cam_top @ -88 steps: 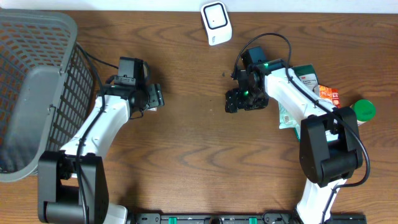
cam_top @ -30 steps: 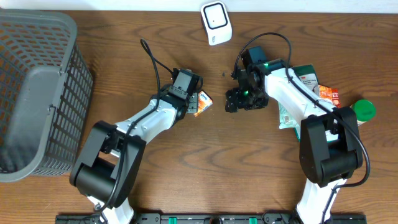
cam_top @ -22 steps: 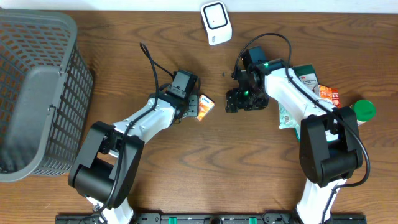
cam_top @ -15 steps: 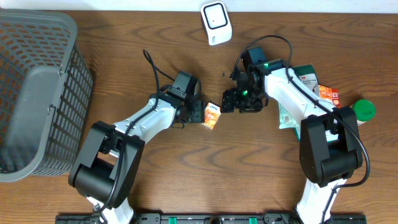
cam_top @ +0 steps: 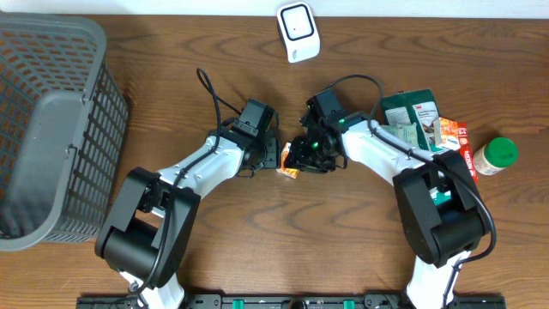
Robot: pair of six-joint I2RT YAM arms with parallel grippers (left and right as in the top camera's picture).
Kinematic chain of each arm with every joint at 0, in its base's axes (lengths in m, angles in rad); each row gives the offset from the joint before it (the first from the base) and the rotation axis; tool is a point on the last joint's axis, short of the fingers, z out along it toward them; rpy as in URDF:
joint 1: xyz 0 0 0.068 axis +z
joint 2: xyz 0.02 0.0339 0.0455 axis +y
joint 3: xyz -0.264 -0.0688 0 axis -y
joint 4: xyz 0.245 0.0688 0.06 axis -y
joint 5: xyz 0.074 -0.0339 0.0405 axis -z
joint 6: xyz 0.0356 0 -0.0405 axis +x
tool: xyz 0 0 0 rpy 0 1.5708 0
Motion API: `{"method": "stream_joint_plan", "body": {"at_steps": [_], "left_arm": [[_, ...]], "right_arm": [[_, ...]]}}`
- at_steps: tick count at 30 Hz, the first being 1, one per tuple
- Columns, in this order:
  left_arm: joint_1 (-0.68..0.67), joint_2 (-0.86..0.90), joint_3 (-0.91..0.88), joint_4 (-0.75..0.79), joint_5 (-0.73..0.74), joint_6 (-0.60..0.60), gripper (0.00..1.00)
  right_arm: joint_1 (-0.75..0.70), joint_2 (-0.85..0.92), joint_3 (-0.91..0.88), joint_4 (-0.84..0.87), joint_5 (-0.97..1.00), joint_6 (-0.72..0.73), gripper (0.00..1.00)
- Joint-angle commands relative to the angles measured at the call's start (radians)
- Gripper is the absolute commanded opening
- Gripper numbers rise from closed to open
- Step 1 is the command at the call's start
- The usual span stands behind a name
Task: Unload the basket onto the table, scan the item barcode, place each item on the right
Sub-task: 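Grasp the tissue pack with the right gripper and open the left gripper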
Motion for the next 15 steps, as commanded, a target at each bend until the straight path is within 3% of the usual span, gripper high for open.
{"method": "stream_joint_plan", "body": {"at_steps": [1,4,9,11,15], "left_arm": [[0.000,0.016,-0.012,-0.014,-0.051,0.020,0.62],[0.000,0.016,-0.012,-0.014,-0.055,0.021,0.62],[0.013,-0.016,-0.012,-0.013,-0.056,0.039,0.61],[0.029,-0.048,-0.011,-0.011,-0.060,0.039,0.61],[0.105,-0.148,-0.012,-0.026,-0.059,0.039,0.62]], "right_arm": [[0.016,0.000,-0.026,0.023,0.059,0.045,0.29],[0.006,-0.001,-0.026,0.034,0.060,0.044,0.15],[-0.019,-0.030,-0.024,0.024,0.061,-0.010,0.02],[-0.021,-0.060,-0.024,0.021,0.075,-0.048,0.01],[0.003,-0.180,-0.017,-0.079,0.291,-0.153,0.01]]}}
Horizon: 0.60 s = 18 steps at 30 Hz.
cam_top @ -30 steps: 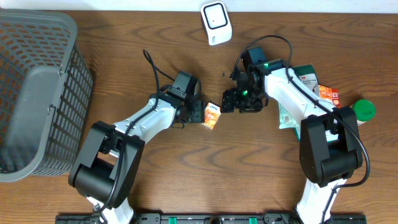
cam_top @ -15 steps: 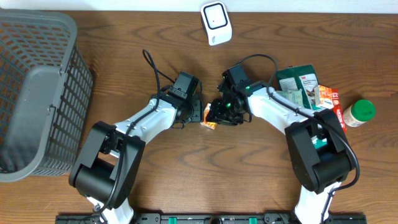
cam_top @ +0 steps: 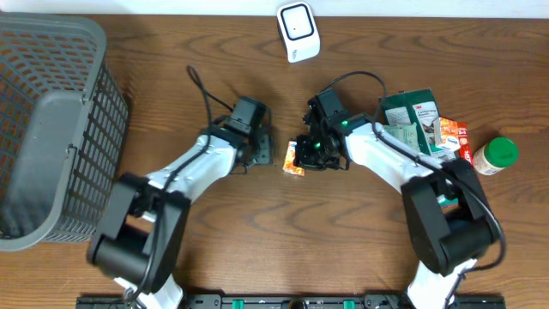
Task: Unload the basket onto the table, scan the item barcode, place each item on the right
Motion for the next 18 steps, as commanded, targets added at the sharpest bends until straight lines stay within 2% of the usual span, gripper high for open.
{"method": "stream_joint_plan", "body": {"at_steps": [1,8,14,15,16,18], "left_arm": [[0.074,-0.107,-0.007,-0.022,-0.021,0.016,0.62],[0.228,-0.121,-0.008,-0.089,-0.021,0.070,0.63],[0.311,-0.121,-0.008,-0.122,-0.021,0.084,0.63],[0.313,-0.121,-0.008,-0.125,-0.021,0.083,0.73],[0.313,-0.121,-0.008,-0.127,-0.021,0.083,0.79],[0.312,-0.121,-0.008,-0.127,-0.021,0.083,0.85]], "right_arm": [[0.014,-0.128,0.015,-0.091,0.236,-0.116,0.01],[0.076,-0.164,0.185,-0.471,0.568,-0.157,0.01],[0.154,-0.144,0.205,-0.576,0.761,-0.155,0.01],[0.166,-0.134,0.205,-0.584,0.783,-0.155,0.01],[0.174,-0.123,0.205,-0.586,0.795,-0.156,0.01],[0.204,-0.077,0.205,-0.585,0.844,-0.156,0.01]]}}
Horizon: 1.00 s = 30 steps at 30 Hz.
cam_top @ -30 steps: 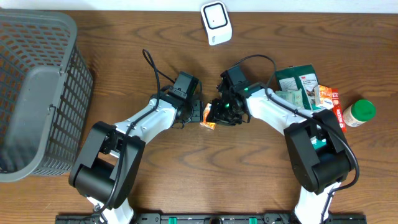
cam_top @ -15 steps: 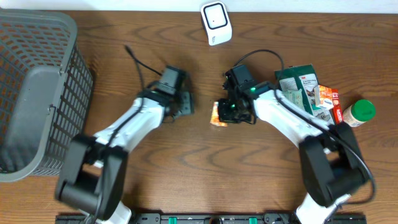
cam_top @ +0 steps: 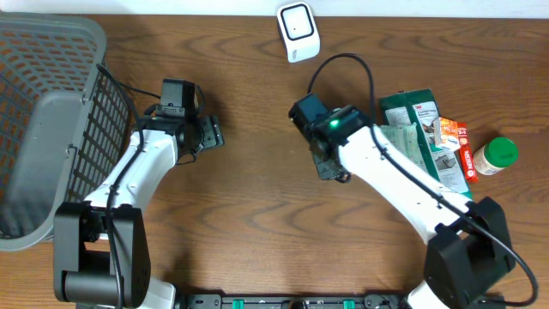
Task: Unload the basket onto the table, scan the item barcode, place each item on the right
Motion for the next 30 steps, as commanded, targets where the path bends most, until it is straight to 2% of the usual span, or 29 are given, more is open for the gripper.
{"method": "stream_joint_plan", "body": {"at_steps": [1,2,3,8,10,13,14,17,25,27,30], "left_arm": [[0.004,0.001,-0.008,-0.006,-0.009,0.017,0.85],[0.004,0.001,-0.008,-0.006,-0.009,0.017,0.86],[0.004,0.001,-0.008,-0.006,-0.009,0.017,0.92],[0.004,0.001,-0.008,-0.006,-0.009,0.017,0.93],[0.004,0.001,-0.008,-0.006,-0.009,0.017,0.93],[0.004,0.001,-0.008,-0.006,-0.009,0.017,0.93],[0.004,0.001,-0.008,-0.006,-0.009,0.017,0.93],[0.004,0.001,-0.008,-0.006,-0.009,0.017,0.93],[0.004,0.001,-0.008,-0.006,-0.009,0.017,0.93],[0.004,0.001,-0.008,-0.006,-0.009,0.017,0.93],[0.004,0.001,-0.008,-0.006,-0.010,0.017,0.93]], "right_arm": [[0.048,0.078,0.017,-0.002,0.141,-0.013,0.01],[0.059,0.099,0.017,-0.002,0.156,-0.013,0.01],[0.071,0.122,0.017,-0.002,0.165,-0.013,0.01],[0.111,0.223,0.017,0.005,0.197,-0.042,0.03],[0.120,0.248,0.017,0.013,0.196,-0.057,0.08],[0.127,0.266,0.017,0.029,0.188,-0.057,0.24],[0.128,0.266,0.017,0.032,0.167,-0.057,0.36],[0.128,0.266,0.018,0.038,0.129,-0.057,0.47],[0.118,0.266,0.018,0.047,0.106,-0.057,0.52],[0.105,0.266,0.029,0.034,0.105,-0.057,0.45],[0.098,0.265,0.042,0.015,0.105,-0.057,0.42]]}}
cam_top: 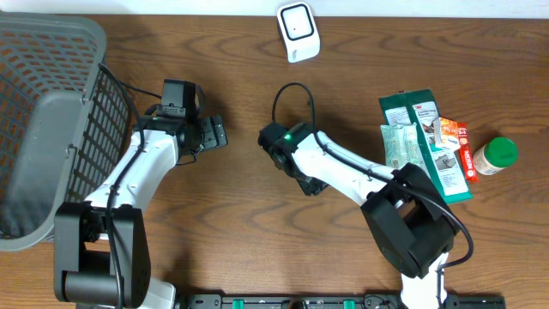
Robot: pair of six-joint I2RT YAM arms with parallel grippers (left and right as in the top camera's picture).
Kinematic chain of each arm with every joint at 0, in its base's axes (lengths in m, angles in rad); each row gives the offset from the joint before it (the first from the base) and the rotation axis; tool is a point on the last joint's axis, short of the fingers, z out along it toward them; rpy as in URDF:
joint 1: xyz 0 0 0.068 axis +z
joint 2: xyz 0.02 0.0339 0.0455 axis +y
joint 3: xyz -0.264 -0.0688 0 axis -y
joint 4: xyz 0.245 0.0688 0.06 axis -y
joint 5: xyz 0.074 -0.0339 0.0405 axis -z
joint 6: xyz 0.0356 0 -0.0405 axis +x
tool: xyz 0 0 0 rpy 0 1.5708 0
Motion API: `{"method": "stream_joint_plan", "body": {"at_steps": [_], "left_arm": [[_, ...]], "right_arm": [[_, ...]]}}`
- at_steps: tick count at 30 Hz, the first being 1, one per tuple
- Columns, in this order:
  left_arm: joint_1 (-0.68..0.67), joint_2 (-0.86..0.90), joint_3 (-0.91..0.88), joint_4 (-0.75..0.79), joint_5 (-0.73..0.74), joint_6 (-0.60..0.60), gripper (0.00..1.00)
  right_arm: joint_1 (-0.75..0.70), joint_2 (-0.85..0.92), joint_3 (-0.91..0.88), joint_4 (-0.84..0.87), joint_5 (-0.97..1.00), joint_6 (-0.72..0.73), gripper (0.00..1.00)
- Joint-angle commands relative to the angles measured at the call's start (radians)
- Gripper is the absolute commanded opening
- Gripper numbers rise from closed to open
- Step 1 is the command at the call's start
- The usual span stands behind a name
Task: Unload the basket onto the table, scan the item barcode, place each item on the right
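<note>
The white barcode scanner (297, 32) stands at the table's far edge, in the middle. My right gripper (311, 184) points toward the table's near side at centre, its wrist below and left of the scanner. Its fingers are one dark lump under the arm, so their state does not show. The small orange packet is hidden; it lies nowhere on the bare wood. My left gripper (213, 135) sits at the left, near the basket, open and empty.
A grey mesh basket (51, 129) fills the left side. At the right lie green packs (420, 116), a red and white box (463, 146) and a green-lidded bottle (496, 155). Cables loop above both wrists.
My right arm has swung left, its wrist now left of and below where it was, the gripper nearer the table's middle. The left arm has not moved. The packet stays out of sight.
Both grippers first met at the centre around a small orange packet. Then the left gripper stood slightly apart while the right held the packet. Later the left arm was back by the basket and the packet hidden under the right arm, which now sits further left.
</note>
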Motion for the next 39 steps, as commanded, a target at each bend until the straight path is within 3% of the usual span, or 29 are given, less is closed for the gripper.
{"method": "stream_joint_plan", "body": {"at_steps": [1,6,13,25,31,38,39], "left_arm": [[0.004,0.001,-0.008,-0.003,-0.010,0.006,0.93],[0.004,0.001,-0.008,-0.003,-0.010,0.006,0.93],[0.004,0.001,-0.008,-0.003,-0.010,0.006,0.93],[0.004,0.001,-0.008,-0.003,-0.010,0.006,0.93],[0.004,0.001,-0.008,-0.003,-0.010,0.006,0.93],[0.004,0.001,-0.008,-0.003,-0.010,0.006,0.93],[0.004,0.001,-0.008,-0.003,-0.010,0.006,0.93]], "right_arm": [[-0.010,0.008,0.030,-0.008,0.002,0.006,0.41],[-0.014,0.009,0.006,0.015,-0.002,0.006,0.42],[-0.035,0.009,-0.053,0.089,0.019,-0.002,0.34],[-0.044,0.009,-0.108,0.143,0.021,-0.002,0.34],[-0.046,-0.003,-0.100,0.140,0.014,-0.018,0.02],[-0.061,-0.149,0.023,0.062,-0.216,-0.034,0.05],[-0.077,-0.188,0.026,0.071,-0.326,-0.026,0.14]]}}
